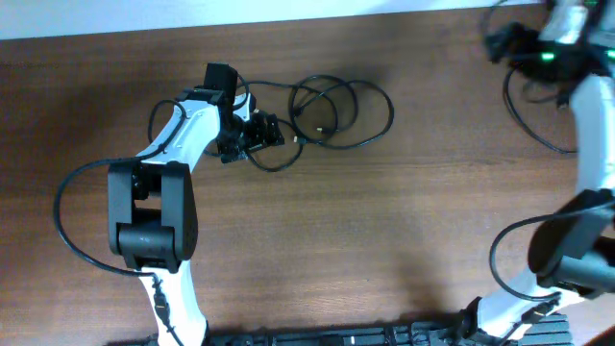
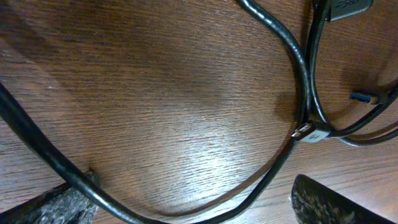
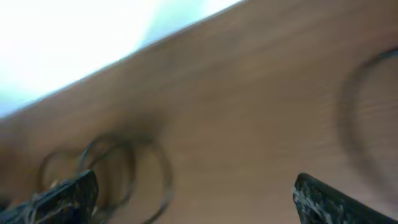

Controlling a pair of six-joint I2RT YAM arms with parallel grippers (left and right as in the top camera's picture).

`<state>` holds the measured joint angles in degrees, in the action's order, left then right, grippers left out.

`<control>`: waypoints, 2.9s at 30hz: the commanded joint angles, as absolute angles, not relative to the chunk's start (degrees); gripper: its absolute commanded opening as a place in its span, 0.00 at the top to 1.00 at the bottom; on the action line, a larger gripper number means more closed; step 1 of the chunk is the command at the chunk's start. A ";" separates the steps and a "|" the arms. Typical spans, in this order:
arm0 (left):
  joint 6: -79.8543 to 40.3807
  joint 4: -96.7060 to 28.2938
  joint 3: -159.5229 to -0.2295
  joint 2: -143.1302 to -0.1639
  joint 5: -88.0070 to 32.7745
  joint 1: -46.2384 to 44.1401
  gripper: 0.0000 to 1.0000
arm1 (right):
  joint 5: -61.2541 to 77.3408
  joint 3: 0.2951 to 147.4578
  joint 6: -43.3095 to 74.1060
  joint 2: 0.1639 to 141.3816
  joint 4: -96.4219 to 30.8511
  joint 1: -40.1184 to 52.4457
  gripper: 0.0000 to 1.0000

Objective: Untangle cables

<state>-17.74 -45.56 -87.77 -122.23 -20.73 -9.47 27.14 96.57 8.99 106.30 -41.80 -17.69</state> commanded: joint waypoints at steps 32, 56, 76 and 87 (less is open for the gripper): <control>-18.55 -44.16 -86.11 -124.51 -16.64 -9.23 0.01 | 9.69 95.15 13.08 132.14 -51.09 12.01 0.96; -42.87 -45.84 -66.37 -124.84 13.13 -8.91 1.00 | 22.94 96.31 15.77 89.97 -44.12 3.22 0.96; -42.85 -42.59 -66.37 -124.84 11.38 -8.88 0.86 | 3.18 92.03 14.00 118.43 -45.58 31.46 0.40; -42.85 -42.41 -66.37 -124.81 11.38 -8.91 0.81 | 14.79 94.45 16.32 128.70 -41.30 32.60 0.96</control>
